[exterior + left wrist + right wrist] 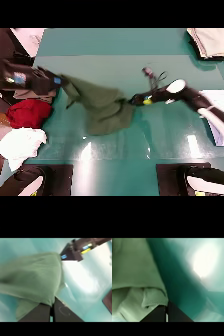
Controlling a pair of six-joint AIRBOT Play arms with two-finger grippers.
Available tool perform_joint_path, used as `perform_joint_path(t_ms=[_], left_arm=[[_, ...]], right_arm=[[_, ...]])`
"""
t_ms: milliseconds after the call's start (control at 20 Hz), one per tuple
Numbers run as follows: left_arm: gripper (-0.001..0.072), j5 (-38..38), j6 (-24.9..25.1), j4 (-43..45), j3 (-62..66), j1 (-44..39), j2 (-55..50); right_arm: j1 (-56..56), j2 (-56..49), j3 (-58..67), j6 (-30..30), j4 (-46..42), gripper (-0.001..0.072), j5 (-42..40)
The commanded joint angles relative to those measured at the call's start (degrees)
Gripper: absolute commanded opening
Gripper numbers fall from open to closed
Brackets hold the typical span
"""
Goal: Fold the shirts.
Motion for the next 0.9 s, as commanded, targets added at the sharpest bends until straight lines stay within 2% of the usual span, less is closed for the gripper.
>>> perform_joint_path(t_ms=[0,200,300,450,600,850], left_arm=[[0.0023,0.42,-0.15,1.46,12.44,0.09,0.04],[0.0023,-0.11,-2.12,1.36,23.50,0.09,0.04],[0.0023,-0.83,-3.98,1.27,26.71,0.09,0.04],[0.0023,-1.42,-4.02,3.93,25.70,0.09,-0.04],[0.0023,-2.54,-4.63,10.14,16.02,0.09,-0.02],[0.0024,-2.54,-4.59,11.06,-12.70,0.09,-0.02]], right_arm=[[-9.86,11.23,8.79,4.42,-13.35,0.0013,9.64],[-20.70,21.79,23.10,4.39,-13.70,0.0013,18.12],[-23.82,26.01,28.11,4.39,-13.75,0.0013,18.29],[-27.36,29.75,32.68,4.42,-13.68,0.0013,18.67],[-28.61,30.69,32.06,4.42,-13.75,0.0013,22.12],[-28.52,30.69,20.37,4.42,-13.79,0.0013,27.89]])
